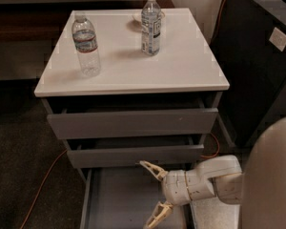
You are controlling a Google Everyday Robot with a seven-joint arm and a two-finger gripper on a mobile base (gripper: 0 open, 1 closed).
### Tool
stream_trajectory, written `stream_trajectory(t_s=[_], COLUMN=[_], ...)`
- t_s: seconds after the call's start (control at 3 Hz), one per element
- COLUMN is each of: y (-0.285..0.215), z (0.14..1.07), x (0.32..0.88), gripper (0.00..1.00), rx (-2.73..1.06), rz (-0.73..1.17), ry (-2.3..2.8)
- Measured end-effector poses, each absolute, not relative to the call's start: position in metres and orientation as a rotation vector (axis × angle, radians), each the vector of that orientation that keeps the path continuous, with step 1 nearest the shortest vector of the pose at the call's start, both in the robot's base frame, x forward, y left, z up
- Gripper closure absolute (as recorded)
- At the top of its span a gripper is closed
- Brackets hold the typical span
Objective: Place water bottle into bottom drawer
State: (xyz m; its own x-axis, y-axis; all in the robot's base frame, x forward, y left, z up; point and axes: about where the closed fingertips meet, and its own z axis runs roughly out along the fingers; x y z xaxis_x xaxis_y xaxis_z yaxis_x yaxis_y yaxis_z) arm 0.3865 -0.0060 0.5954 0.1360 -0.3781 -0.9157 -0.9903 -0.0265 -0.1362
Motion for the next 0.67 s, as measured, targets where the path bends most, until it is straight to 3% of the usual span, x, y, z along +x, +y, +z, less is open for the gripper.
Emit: stream_trajectory(t_s=[0.67], y=[-0.002], z=[0.696], x=[0.401], gripper=[0.0], rx=[-1.614], rz=[0.776], ry=[1.288])
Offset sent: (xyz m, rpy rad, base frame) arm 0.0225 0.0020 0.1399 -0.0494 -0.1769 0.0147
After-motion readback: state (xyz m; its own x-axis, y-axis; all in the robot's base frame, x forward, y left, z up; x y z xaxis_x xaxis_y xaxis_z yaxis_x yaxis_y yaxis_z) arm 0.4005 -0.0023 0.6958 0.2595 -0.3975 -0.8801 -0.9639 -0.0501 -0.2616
